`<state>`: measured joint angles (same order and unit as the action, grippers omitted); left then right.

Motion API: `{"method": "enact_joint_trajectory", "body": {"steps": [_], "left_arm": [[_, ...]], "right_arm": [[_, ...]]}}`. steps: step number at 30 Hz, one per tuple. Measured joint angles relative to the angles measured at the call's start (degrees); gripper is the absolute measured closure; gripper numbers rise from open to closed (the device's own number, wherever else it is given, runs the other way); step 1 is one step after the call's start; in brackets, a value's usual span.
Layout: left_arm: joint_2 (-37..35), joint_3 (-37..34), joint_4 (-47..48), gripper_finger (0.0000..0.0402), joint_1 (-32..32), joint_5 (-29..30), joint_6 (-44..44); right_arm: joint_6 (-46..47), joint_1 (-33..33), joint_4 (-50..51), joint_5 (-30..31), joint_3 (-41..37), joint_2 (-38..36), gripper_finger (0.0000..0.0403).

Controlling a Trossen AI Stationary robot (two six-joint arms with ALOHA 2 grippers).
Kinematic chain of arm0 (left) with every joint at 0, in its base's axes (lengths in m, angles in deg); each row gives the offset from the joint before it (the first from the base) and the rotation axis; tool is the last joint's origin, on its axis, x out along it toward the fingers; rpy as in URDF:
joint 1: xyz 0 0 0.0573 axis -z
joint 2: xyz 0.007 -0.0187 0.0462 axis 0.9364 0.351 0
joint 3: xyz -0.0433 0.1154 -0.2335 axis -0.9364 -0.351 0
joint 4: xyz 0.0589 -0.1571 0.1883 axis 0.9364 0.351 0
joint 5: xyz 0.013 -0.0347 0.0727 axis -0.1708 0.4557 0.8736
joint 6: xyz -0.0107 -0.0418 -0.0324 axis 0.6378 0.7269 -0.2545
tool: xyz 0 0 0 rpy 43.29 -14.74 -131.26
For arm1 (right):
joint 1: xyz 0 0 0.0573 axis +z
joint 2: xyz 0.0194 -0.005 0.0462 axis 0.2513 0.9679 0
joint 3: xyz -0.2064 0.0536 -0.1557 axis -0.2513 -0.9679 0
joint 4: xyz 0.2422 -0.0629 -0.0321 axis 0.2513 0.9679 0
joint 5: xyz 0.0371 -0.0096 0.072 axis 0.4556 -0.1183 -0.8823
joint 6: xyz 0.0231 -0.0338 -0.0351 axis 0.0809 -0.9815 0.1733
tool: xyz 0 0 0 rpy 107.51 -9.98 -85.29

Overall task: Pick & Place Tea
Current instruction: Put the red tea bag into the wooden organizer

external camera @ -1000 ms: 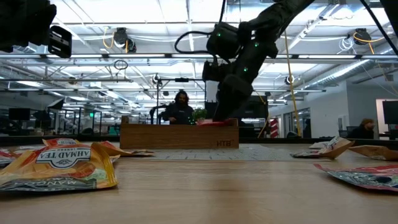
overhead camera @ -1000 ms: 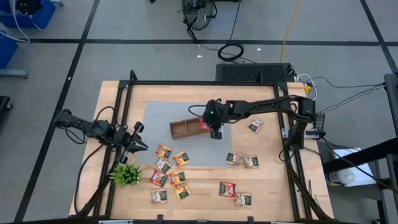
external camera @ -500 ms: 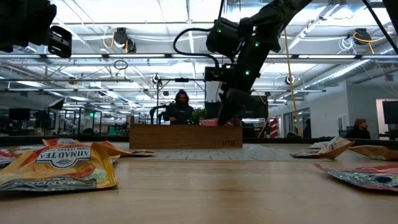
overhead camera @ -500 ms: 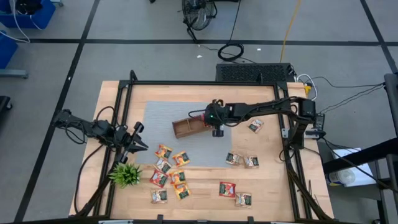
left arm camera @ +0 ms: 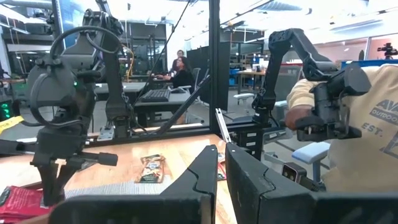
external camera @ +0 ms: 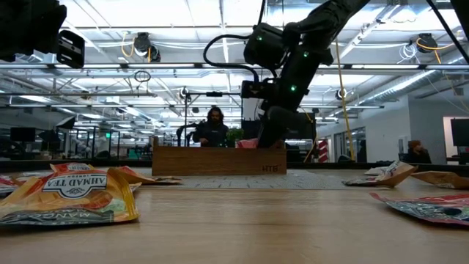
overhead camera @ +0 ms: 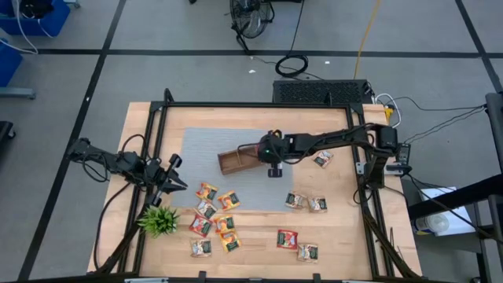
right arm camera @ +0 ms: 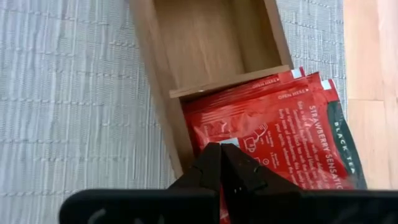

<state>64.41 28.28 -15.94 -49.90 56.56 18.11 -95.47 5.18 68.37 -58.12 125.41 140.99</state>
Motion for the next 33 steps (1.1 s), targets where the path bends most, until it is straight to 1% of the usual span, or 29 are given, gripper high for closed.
{"method": "enact_joint_trajectory", "body": {"steps": [7,17,23,29,31,33], "left_arm": [[0.00,0.00,0.00,0.0366,0.00,0.00,0.00],[0.00,0.00,0.00,0.0366,-0.01,0.00,0.00],[0.00,0.00,0.00,0.0366,-0.02,0.00,0.00],[0.00,0.00,-0.02,0.0366,-0.02,0.00,0.00],[0.00,0.00,-0.02,0.0366,0.00,0.00,0.00],[0.00,0.00,-0.02,0.0366,0.00,0.00,0.00]], "right_arm": [[1.53,-1.04,-2.01,-0.35,-3.59,-0.21,0.0403],[3.95,-1.07,-0.31,-8.68,-4.34,-0.32,0.0403],[4.00,0.43,-4.43,-9.07,-4.53,-2.41,0.0403],[3.44,0.58,-5.34,-9.47,-4.72,-5.16,0.0403],[3.09,0.66,-5.56,-9.21,-4.72,-6.73,0.0399],[2.80,0.85,-5.96,-9.12,-4.71,-8.49,0.0387]]}}
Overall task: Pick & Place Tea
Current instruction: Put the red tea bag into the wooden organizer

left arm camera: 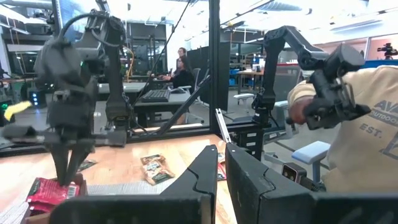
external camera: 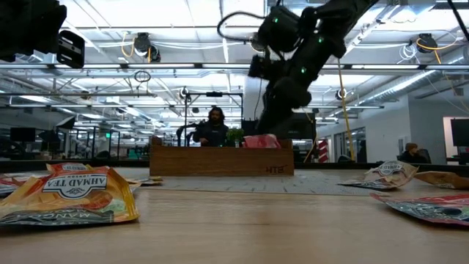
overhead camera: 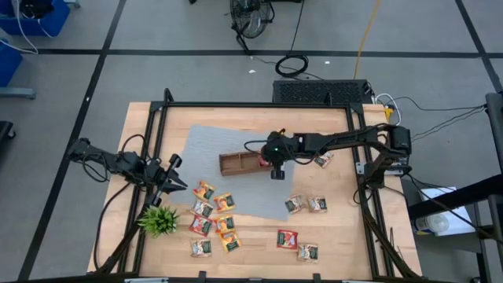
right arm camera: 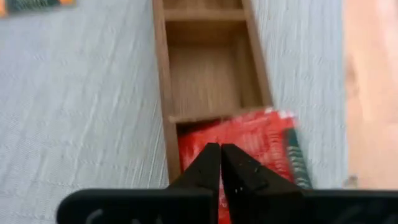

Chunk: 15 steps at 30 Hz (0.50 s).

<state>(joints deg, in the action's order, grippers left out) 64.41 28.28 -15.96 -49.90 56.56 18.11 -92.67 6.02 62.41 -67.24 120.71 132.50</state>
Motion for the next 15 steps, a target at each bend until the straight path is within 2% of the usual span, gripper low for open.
{"method": "enact_joint_trajectory", "body": {"steps": [4,6,12,15], "left_arm": [[0.00,0.00,0.01,0.0366,0.00,0.00,0.00],[-0.01,0.00,0.01,0.0366,0.00,0.00,0.00],[-0.02,0.00,0.00,0.0366,0.00,0.00,0.00],[-0.02,0.00,0.00,0.0366,-0.01,0.00,0.00]], "right_arm": [[-0.46,0.30,0.09,-1.41,0.52,-3.34,0.0337],[-1.00,-0.09,4.89,-0.75,3.60,-3.68,0.0302],[-0.66,-6.71,33.01,1.54,26.65,4.65,0.0213],[-2.31,-9.92,40.86,-3.21,34.99,9.93,0.0182]]}}
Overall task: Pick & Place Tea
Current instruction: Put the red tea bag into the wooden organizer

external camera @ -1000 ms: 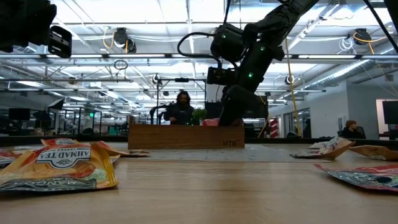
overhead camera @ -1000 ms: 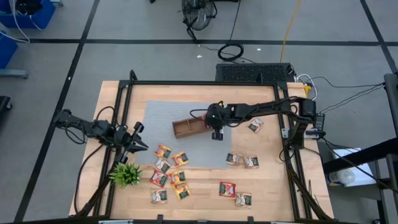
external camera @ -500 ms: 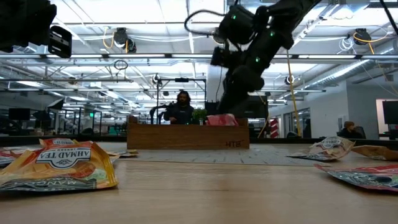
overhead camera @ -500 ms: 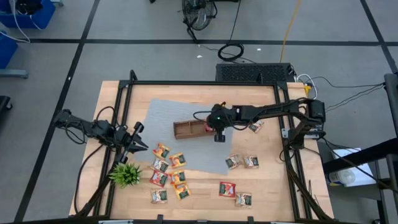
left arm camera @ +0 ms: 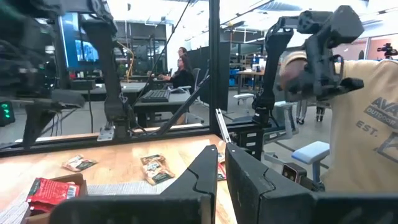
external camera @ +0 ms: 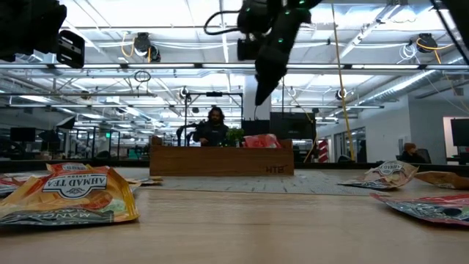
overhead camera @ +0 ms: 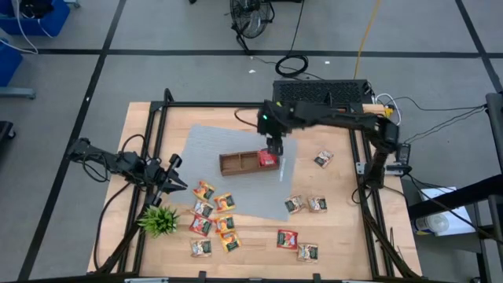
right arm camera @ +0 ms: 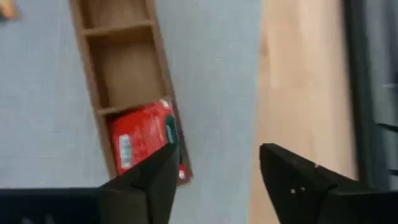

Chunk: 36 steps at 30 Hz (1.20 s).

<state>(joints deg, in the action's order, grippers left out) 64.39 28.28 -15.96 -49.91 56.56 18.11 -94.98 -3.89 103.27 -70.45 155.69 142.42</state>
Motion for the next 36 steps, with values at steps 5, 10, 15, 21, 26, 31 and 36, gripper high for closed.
{"method": "enact_joint_trajectory", "body": {"steps": [5,10,15,21,26,31,36], "left_arm": [[0.00,0.00,0.00,0.0366,0.01,0.00,0.00],[0.02,0.00,0.03,0.0366,0.01,0.00,0.00],[0.02,0.00,0.01,0.0366,0.01,0.00,0.00],[0.00,0.00,0.02,0.0366,0.00,0.00,0.00],[0.00,0.00,0.02,0.0366,0.01,0.00,0.00],[0.02,0.00,0.02,0.0366,0.01,0.00,0.00],[0.00,0.00,0.02,0.0366,0.01,0.00,0.00]], "right_arm": [[-1.08,-3.50,6.22,-14.09,4.02,6.92,0.0149],[-3.80,-3.53,6.22,-16.18,4.02,10.13,0.0136],[-4.88,-3.24,5.09,-16.21,4.02,11.81,0.0136],[-5.48,-3.26,3.14,-16.29,2.82,11.68,0.0135],[-5.16,-3.26,3.03,-17.40,1.34,11.54,0.0135],[-4.54,-3.29,2.47,-19.28,-1.18,11.73,0.0135],[-3.88,-3.27,1.47,-20.77,-2.42,11.55,0.0137]]}}
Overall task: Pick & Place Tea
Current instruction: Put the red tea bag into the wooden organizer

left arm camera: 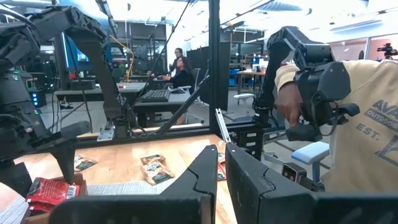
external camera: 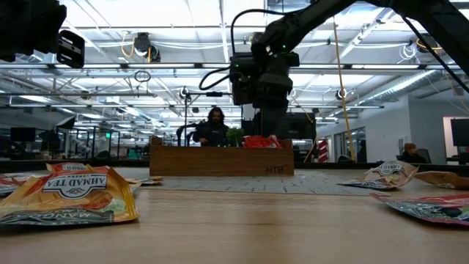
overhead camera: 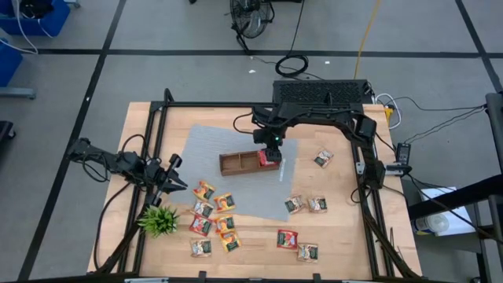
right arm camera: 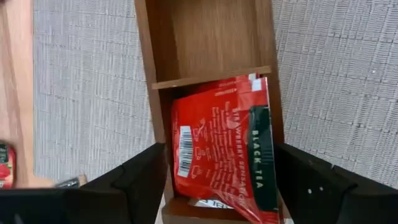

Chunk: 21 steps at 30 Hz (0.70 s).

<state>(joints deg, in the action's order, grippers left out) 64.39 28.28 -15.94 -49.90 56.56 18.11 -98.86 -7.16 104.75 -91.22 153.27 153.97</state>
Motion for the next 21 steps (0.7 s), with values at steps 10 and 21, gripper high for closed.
{"method": "enact_joint_trajectory", "body": {"steps": [10,21], "left_arm": [[0.02,0.00,0.00,0.0366,0.00,0.00,0.00],[0.00,0.00,0.00,0.0366,-0.01,0.00,0.00]], "right_arm": [[0.09,1.56,0.92,0.02,-0.07,-0.07,0.0155],[0.08,2.71,0.79,0.64,-0.07,-0.07,0.0162]]}}
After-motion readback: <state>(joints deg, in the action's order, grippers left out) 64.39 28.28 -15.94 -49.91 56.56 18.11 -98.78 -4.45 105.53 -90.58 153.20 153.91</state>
